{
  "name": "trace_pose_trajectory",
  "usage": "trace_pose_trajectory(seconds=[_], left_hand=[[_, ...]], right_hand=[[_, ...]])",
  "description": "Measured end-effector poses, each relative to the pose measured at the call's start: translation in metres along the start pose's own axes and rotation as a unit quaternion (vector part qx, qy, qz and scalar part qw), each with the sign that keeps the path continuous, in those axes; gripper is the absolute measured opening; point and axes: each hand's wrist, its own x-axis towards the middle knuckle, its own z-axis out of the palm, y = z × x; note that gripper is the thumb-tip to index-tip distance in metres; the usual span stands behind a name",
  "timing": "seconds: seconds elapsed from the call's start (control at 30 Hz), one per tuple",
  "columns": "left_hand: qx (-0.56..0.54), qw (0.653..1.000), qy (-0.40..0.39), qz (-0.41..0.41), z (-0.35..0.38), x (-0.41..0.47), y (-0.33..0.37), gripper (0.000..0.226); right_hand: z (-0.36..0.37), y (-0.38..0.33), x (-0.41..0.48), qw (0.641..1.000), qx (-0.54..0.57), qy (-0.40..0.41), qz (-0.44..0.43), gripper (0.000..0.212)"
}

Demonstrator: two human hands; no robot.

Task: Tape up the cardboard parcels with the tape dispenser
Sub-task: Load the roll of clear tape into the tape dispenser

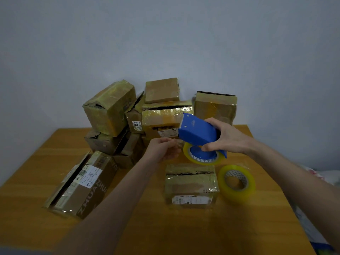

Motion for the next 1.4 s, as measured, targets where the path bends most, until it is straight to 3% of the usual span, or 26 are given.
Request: trace_pose_trajectory(seconds=[0.3, 0.4, 0.5, 0.57, 0.63, 0.7, 0.77, 0.87, 0.93, 0.97, 1.03, 1.17, 1.3, 1.4], left_hand=[[0.009, 0.998, 0.054, 0.027, -0.002, -0.003, -0.006, 0.012], [0.038, 0.997, 0.052, 0.034, 0.000, -0.003, -0.006, 0.016], [-0.021, 0.999, 0.037, 0.008, 0.006, -0.003, -0.001, 0.020], [-0.034, 0.999, -0.003, -0.014, 0.014, -0.003, 0.002, 0.027], [0.050, 0.998, -0.038, -0.020, 0.036, -0.002, 0.000, 0.033], [0.184, 0.979, -0.087, 0.027, 0.073, -0.002, -0.007, 0.033], [0.328, 0.927, -0.161, 0.085, 0.119, -0.003, -0.018, 0.031], [0.566, 0.770, -0.250, 0.156, 0.181, -0.007, -0.055, 0.038], [0.689, 0.659, -0.249, 0.173, 0.205, -0.006, -0.084, 0.041], [0.729, 0.619, -0.236, 0.172, 0.213, -0.002, -0.097, 0.040], [0.769, 0.578, -0.217, 0.166, 0.225, 0.008, -0.114, 0.032], [0.773, 0.570, -0.207, 0.182, 0.244, 0.035, -0.122, 0.030], [0.759, 0.606, -0.169, 0.168, 0.265, 0.070, -0.114, 0.035], [0.725, 0.650, -0.197, 0.119, 0.265, 0.095, -0.113, 0.042]], right_hand=[[0.000, 0.006, -0.014, 0.993, -0.114, -0.032, 0.025, 0.070], [0.004, 0.007, -0.018, 0.995, -0.097, -0.001, 0.028, 0.070], [0.006, 0.012, -0.015, 0.994, -0.068, 0.066, 0.047, 0.064], [0.000, 0.022, -0.015, 0.983, 0.011, 0.160, 0.089, 0.055], [-0.010, 0.034, -0.020, 0.955, 0.066, 0.254, 0.136, 0.051], [-0.019, 0.046, -0.025, 0.929, 0.073, 0.322, 0.170, 0.051], [-0.026, 0.058, -0.029, 0.907, 0.060, 0.366, 0.200, 0.054], [-0.036, 0.081, -0.037, 0.896, 0.041, 0.373, 0.238, 0.059], [-0.043, 0.098, -0.043, 0.896, 0.048, 0.366, 0.248, 0.058], [-0.048, 0.108, -0.045, 0.897, 0.055, 0.361, 0.247, 0.059], [-0.060, 0.127, -0.048, 0.905, 0.071, 0.346, 0.238, 0.059], [-0.091, 0.160, -0.049, 0.911, 0.114, 0.331, 0.219, 0.055], [-0.116, 0.179, -0.044, 0.910, 0.168, 0.325, 0.197, 0.050], [-0.133, 0.185, -0.042, 0.913, 0.195, 0.309, 0.181, 0.048]])
